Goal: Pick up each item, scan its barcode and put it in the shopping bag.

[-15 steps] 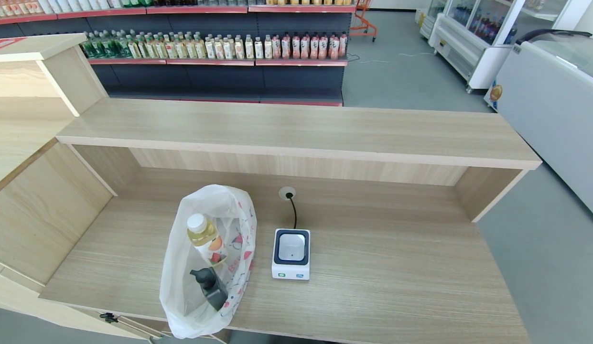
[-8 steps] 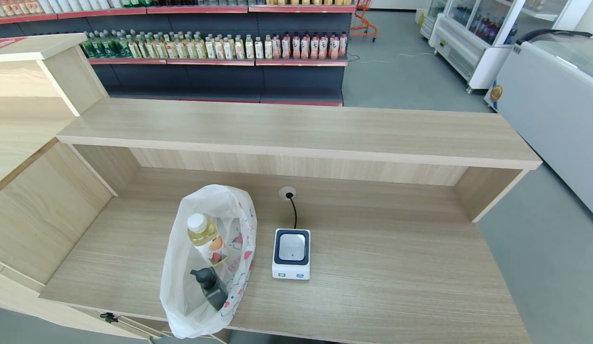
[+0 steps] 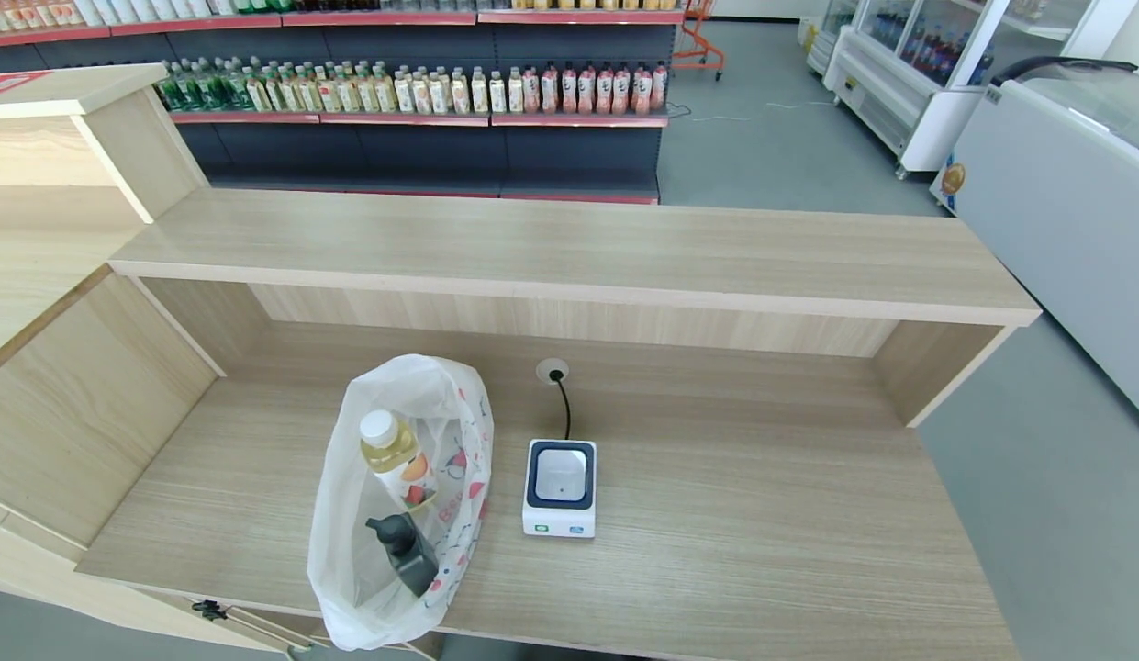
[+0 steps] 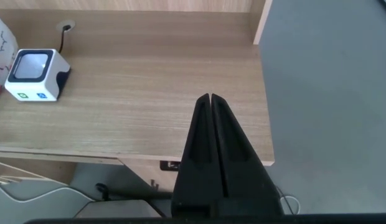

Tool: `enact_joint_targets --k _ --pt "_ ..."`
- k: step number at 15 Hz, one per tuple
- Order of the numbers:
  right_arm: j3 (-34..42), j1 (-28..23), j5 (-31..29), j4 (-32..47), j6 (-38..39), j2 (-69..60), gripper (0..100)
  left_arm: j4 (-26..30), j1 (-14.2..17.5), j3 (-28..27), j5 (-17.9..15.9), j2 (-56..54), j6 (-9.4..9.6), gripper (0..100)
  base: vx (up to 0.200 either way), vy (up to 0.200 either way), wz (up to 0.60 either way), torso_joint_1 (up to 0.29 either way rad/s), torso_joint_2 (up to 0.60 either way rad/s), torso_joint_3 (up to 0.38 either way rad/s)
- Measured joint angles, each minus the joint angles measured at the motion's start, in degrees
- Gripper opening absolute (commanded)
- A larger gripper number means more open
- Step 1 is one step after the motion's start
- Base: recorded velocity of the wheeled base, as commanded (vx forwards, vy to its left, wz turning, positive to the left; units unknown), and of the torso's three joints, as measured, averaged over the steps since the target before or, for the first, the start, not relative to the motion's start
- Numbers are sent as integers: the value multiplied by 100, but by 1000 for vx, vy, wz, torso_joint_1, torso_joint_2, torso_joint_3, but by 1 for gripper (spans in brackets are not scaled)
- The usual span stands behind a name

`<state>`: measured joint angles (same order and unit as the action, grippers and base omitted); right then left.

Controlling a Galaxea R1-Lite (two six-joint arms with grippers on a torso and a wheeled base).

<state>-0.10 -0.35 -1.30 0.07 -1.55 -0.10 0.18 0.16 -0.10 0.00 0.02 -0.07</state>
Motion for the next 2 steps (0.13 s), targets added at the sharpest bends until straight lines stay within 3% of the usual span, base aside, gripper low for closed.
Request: enact_joint_targets --k 2 --pt "0 2 -2 0 -4 0 0 0 0 0 0 0 0 100 0 0 0 0 0 0"
